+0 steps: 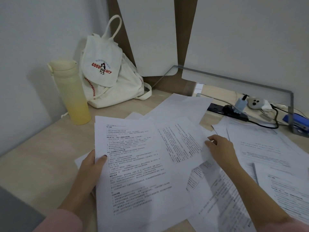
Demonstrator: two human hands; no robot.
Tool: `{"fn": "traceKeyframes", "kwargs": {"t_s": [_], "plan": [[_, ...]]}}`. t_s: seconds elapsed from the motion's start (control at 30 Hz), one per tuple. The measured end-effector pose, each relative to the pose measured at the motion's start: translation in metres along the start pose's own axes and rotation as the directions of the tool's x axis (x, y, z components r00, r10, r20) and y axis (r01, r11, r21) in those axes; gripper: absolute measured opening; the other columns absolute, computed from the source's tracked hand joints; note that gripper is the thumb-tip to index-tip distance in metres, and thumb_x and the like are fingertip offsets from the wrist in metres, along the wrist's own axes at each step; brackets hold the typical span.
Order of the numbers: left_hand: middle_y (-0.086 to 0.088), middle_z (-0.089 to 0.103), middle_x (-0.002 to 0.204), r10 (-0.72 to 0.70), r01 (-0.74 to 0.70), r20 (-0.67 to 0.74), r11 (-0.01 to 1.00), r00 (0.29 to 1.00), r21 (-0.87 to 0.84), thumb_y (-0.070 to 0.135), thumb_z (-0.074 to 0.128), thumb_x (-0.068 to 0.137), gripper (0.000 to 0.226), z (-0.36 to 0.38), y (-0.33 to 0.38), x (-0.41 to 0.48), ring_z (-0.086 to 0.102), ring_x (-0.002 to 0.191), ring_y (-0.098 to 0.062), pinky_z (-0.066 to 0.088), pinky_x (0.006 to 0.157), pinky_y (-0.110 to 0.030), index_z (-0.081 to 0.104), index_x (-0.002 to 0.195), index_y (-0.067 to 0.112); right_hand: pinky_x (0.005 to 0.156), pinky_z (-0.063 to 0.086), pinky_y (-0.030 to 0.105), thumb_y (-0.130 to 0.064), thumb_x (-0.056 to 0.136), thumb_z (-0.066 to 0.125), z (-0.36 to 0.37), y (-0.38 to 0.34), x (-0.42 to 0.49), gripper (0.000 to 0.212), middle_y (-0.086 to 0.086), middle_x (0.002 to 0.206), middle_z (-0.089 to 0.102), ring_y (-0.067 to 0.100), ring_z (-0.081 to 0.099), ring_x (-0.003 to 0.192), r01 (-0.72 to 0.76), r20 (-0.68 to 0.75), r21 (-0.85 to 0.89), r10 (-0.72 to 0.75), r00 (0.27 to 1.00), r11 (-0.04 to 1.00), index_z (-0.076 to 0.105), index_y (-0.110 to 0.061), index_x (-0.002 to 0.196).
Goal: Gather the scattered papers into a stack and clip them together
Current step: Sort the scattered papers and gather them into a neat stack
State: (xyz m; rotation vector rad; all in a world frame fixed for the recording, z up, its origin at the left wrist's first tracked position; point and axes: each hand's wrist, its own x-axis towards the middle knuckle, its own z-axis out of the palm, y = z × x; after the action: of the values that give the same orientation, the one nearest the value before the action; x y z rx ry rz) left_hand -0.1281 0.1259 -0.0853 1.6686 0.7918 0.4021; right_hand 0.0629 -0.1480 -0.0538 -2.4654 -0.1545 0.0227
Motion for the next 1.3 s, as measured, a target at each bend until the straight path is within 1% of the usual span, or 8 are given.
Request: {"fn": "traceKeyframes", "kwargs": {"t_s": [0.17, 0.3, 0.47, 0.6, 0.8, 1.0, 1.13, 1.3], "plan": [[-0.002, 0.053, 0.107, -0.006, 0.007, -0.040, 1.000, 0.999, 0.014, 0.007, 0.042, 0.095, 0.032, 0.002, -0.003, 0.002, 0.048, 0.099, -0.019, 0.036, 0.085, -0.034, 0.051, 0.125, 0.004, 0.047, 0.034, 0.024, -0.018, 0.094, 0.048, -0.016, 0.007, -0.005, 0.017, 0.003, 0.063, 0.054, 0.015, 0.047, 0.054, 0.074, -0.136, -0.122, -0.090, 0.987, 0.990, 0.060, -0.008, 0.085], [-0.004, 0.054, 0.111, -0.038, 0.036, -0.053, 0.999, 0.998, -0.027, 0.007, 0.043, 0.095, 0.034, 0.000, -0.006, 0.003, 0.050, 0.104, -0.023, 0.040, 0.093, -0.039, 0.051, 0.128, 0.005, 0.049, 0.038, 0.024, -0.017, 0.095, 0.046, -0.043, 0.001, -0.009, 0.016, 0.010, 0.068, 0.060, 0.017, 0.053, 0.053, 0.032, -0.275, 0.205, 0.026, 0.961, 0.978, 0.058, -0.007, 0.089], [-0.006, 0.059, 0.127, -0.088, 0.074, -0.106, 0.989, 0.991, -0.130, 0.016, 0.045, 0.094, 0.036, 0.000, -0.012, 0.003, 0.056, 0.113, -0.031, 0.043, 0.099, -0.054, 0.052, 0.129, 0.016, 0.055, 0.051, 0.024, -0.016, 0.094, 0.045, -0.060, 0.000, -0.019, 0.017, -0.001, 0.071, 0.061, 0.017, 0.060, 0.054, -0.033, -0.300, 0.603, 0.265, 0.916, 0.797, 0.058, -0.006, 0.099], [-0.002, 0.056, 0.125, -0.110, 0.084, -0.124, 0.976, 0.986, -0.202, 0.013, 0.042, 0.095, 0.038, 0.001, -0.006, 0.001, 0.054, 0.113, -0.028, 0.042, 0.100, -0.047, 0.046, 0.133, 0.012, 0.057, 0.058, 0.020, -0.014, 0.094, 0.045, -0.066, 0.002, -0.027, 0.016, 0.001, 0.083, 0.064, 0.007, 0.065, 0.046, -0.014, -0.253, 0.786, 0.343, 0.905, 0.618, 0.056, -0.006, 0.103], [-0.005, 0.055, 0.128, -0.107, 0.073, -0.098, 0.952, 0.989, -0.299, 0.007, 0.040, 0.095, 0.041, 0.004, -0.009, -0.001, 0.053, 0.116, -0.029, 0.041, 0.100, -0.047, 0.043, 0.135, 0.013, 0.066, 0.060, 0.026, -0.005, 0.094, 0.044, -0.051, -0.002, -0.045, 0.022, 0.017, 0.109, 0.060, 0.017, 0.069, 0.067, -0.140, 0.010, 0.914, 0.323, 0.946, 0.381, 0.050, 0.000, 0.115], [-0.006, 0.058, 0.125, -0.086, 0.084, 0.014, 0.903, 0.996, -0.421, 0.013, 0.043, 0.096, 0.039, 0.016, -0.002, -0.010, 0.056, 0.112, -0.027, 0.044, 0.097, -0.047, 0.044, 0.135, 0.018, 0.057, 0.059, 0.027, -0.001, 0.088, 0.054, -0.005, -0.020, -0.083, 0.015, 0.021, 0.097, 0.068, 0.035, 0.068, 0.085, -0.406, 0.400, 0.721, 0.141, 0.906, 0.561, 0.059, 0.006, 0.101], [0.001, 0.063, 0.115, -0.086, 0.092, 0.035, 0.859, 0.996, -0.503, 0.033, 0.053, 0.090, 0.047, 0.024, 0.005, -0.012, 0.060, 0.105, -0.021, 0.050, 0.086, -0.042, 0.042, 0.135, 0.024, 0.054, 0.057, 0.029, -0.001, 0.085, 0.059, 0.023, -0.034, -0.107, 0.015, 0.016, 0.071, 0.071, 0.022, 0.067, 0.055, -0.514, 0.628, 0.558, 0.073, 0.775, 0.652, 0.064, 0.006, 0.098], [0.001, 0.059, 0.127, -0.018, 0.031, 0.035, 0.912, 0.999, -0.409, 0.017, 0.062, 0.086, 0.055, 0.024, -0.002, -0.015, 0.057, 0.115, -0.022, 0.045, 0.099, -0.048, 0.041, 0.137, 0.023, 0.059, 0.057, 0.025, -0.012, 0.087, 0.061, 0.033, -0.046, -0.125, 0.018, 0.014, 0.070, 0.072, 0.018, 0.069, 0.060, -0.512, 0.832, 0.396, -0.062, 0.552, 0.762, 0.065, 0.006, 0.089]]}}
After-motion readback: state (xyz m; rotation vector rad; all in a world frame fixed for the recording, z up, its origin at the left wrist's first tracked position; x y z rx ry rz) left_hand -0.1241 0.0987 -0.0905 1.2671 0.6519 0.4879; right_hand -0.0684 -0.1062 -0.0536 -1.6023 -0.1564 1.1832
